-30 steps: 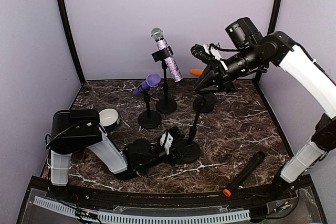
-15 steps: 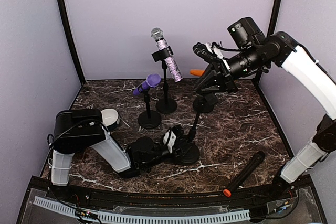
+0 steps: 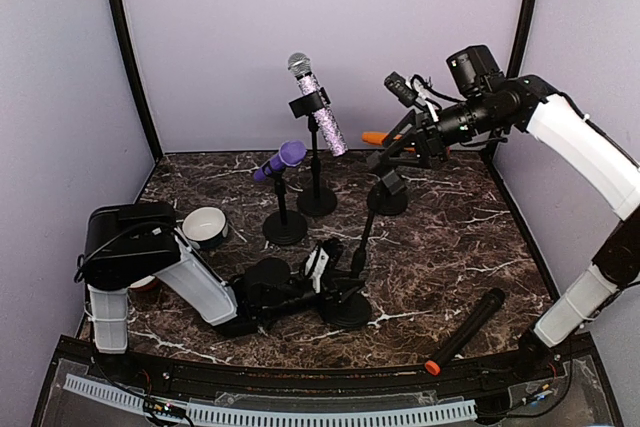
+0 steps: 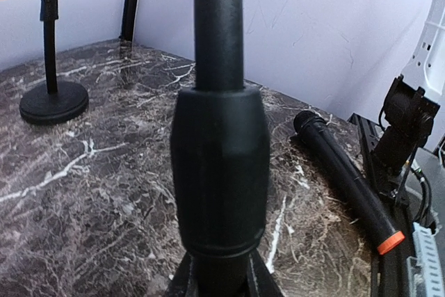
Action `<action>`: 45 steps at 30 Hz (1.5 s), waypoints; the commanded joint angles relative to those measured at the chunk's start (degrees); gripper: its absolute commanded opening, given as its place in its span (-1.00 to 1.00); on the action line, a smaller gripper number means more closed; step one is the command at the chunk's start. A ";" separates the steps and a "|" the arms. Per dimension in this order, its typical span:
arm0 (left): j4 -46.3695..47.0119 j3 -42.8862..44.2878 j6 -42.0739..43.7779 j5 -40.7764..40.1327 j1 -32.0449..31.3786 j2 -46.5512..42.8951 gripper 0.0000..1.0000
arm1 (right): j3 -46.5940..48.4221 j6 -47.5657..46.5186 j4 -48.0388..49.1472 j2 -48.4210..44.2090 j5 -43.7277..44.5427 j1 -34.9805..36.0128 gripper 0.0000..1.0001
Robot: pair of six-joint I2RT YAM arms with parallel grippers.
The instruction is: Attach the microphones to the stand
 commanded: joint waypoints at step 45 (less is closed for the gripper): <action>-18.47 17.80 -33.40 12.18 5.57 -4.98 -1.00 | -37.99 14.16 19.80 -17.97 -24.37 0.04 0.85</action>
